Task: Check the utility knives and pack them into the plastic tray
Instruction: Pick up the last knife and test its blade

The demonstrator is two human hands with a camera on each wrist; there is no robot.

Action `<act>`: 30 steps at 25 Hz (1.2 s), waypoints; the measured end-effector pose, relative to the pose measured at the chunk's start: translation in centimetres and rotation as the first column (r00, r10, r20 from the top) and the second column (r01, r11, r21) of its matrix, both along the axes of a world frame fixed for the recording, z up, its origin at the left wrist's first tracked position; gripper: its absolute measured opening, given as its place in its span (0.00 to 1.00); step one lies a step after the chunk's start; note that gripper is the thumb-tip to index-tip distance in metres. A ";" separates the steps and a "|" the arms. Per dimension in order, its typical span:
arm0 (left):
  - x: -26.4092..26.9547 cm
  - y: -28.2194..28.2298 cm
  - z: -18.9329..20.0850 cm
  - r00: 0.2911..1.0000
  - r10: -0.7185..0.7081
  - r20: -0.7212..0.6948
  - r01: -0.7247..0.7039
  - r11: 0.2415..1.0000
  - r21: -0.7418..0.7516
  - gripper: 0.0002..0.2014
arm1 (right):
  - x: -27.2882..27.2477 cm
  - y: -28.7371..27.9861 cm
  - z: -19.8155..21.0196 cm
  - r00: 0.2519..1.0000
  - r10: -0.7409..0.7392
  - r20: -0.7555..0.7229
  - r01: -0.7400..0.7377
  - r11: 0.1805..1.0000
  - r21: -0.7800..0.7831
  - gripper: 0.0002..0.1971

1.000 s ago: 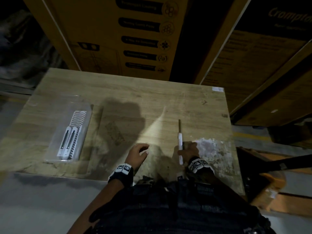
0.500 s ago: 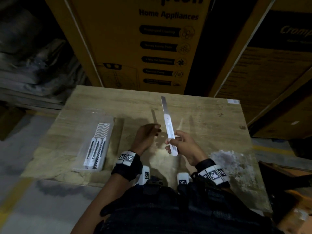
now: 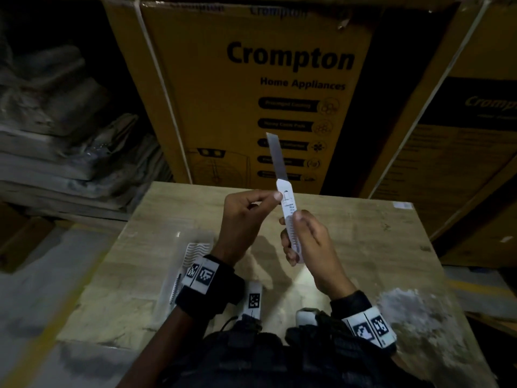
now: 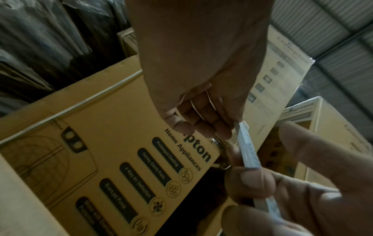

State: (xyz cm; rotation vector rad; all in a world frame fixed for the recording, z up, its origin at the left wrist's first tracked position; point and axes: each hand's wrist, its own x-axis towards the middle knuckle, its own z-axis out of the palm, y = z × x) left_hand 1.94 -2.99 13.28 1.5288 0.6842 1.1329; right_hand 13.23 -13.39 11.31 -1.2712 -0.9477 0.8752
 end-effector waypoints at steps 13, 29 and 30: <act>-0.2 -0.4 5.4 0.998 -0.063 -0.013 0.064 0.948 0.313 0.05 | -0.7 1.2 5.4 0.991 -0.131 0.039 0.130 0.991 0.037 0.27; 3.4 -3.3 5.6 0.997 -0.046 0.064 0.024 0.949 0.316 0.06 | 1.5 -0.8 6.0 0.986 -0.157 -0.064 0.165 0.972 0.164 0.26; 3.5 -3.5 5.6 0.997 -0.034 0.071 0.011 0.951 0.309 0.06 | 1.6 -0.9 5.8 0.988 -0.133 -0.077 0.144 0.976 0.163 0.26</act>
